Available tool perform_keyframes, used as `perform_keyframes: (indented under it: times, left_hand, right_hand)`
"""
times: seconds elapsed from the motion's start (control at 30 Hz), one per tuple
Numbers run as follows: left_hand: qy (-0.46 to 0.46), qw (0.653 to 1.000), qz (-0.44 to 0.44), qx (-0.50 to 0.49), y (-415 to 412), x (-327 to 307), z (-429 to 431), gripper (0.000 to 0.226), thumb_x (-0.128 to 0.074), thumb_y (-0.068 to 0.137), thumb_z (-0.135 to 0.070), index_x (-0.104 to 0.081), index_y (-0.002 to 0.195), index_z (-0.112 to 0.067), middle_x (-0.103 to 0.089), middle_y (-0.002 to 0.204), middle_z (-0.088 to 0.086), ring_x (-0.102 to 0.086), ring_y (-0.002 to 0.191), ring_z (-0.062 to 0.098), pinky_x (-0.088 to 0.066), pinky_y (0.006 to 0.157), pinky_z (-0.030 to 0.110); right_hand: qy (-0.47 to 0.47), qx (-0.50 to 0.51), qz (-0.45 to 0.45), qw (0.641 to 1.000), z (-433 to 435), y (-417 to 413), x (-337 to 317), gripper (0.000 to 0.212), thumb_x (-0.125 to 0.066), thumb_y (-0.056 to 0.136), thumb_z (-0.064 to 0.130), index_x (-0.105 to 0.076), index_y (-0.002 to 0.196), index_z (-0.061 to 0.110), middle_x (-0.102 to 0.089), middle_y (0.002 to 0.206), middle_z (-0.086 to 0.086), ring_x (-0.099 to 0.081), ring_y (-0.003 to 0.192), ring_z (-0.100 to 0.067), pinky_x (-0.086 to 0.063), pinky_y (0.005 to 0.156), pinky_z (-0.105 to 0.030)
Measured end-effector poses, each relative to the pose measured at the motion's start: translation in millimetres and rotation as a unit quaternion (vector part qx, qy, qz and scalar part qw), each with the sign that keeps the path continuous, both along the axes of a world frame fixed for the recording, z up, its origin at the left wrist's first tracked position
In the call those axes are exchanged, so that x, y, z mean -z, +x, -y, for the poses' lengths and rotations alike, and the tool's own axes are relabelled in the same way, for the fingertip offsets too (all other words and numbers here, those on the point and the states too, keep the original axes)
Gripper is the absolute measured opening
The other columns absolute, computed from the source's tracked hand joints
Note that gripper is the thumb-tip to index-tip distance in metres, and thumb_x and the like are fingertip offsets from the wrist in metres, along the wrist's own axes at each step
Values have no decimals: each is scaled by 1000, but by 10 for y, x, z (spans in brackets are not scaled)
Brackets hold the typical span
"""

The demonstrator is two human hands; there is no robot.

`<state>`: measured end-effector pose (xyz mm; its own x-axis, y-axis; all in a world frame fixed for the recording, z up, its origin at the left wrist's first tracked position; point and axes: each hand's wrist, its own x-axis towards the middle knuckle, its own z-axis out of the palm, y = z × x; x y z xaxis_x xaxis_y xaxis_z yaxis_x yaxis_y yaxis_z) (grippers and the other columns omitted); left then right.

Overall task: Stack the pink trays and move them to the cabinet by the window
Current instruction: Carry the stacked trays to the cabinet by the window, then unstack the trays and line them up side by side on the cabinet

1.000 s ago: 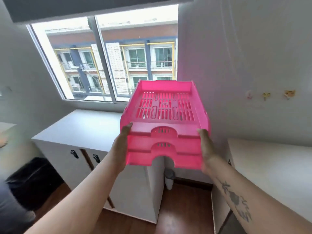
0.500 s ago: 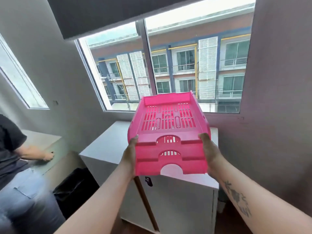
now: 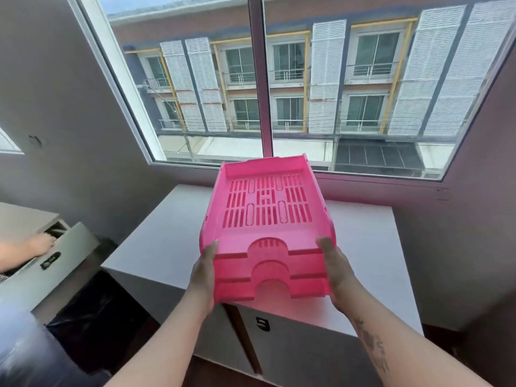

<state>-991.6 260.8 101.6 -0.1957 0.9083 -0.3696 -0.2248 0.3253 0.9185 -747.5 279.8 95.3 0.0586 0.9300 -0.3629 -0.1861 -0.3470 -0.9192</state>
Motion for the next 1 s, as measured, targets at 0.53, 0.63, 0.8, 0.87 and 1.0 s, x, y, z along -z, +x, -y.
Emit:
perform_keyframes:
  times: [0.53,0.63,0.8,0.87,1.0]
  left_hand:
    - [29,970,-240,1,-194,-571,-378,22,-54,91,-35,-63,110,-27,-69,110,5,-68,98,26,-58,77,42]
    - [42,959,-281,-8,-168,-638,-416,27,-45,94,-14,-64,90,-32,-72,95,6,-68,81,26,-52,49,30]
    - [63,957,-277,-59,-549,-771,-377,32,-44,89,-13,-67,108,-24,-73,97,10,-68,73,27,-40,37,24]
    - [68,955,-276,-88,-752,-813,-358,34,-43,86,-12,-68,101,-30,-73,96,9,-68,73,27,-41,39,25]
    - [63,957,-253,-127,-1298,-819,-343,35,-42,89,-11,-65,113,-24,-71,103,10,-69,81,33,-44,39,24]
  right_hand:
    - [66,-97,175,978,-702,206,-712,60,-62,92,31,-42,146,14,-55,140,-9,-56,124,-30,-45,103,-47]
    - [66,-101,237,964,-696,20,-701,31,-41,92,1,-61,109,16,-70,104,-9,-66,85,-23,-57,70,-38]
    - [119,-81,252,957,-777,-295,-876,29,-35,89,-1,-58,102,12,-67,91,-9,-63,80,-28,-55,67,-37]
    - [133,-85,247,956,-799,-541,-918,28,-36,90,-1,-56,103,13,-66,91,-9,-63,86,-32,-56,73,-41]
    - [147,-109,236,955,-880,-1154,-902,34,-36,91,0,-53,119,7,-63,106,-14,-59,90,-31,-52,72,-39]
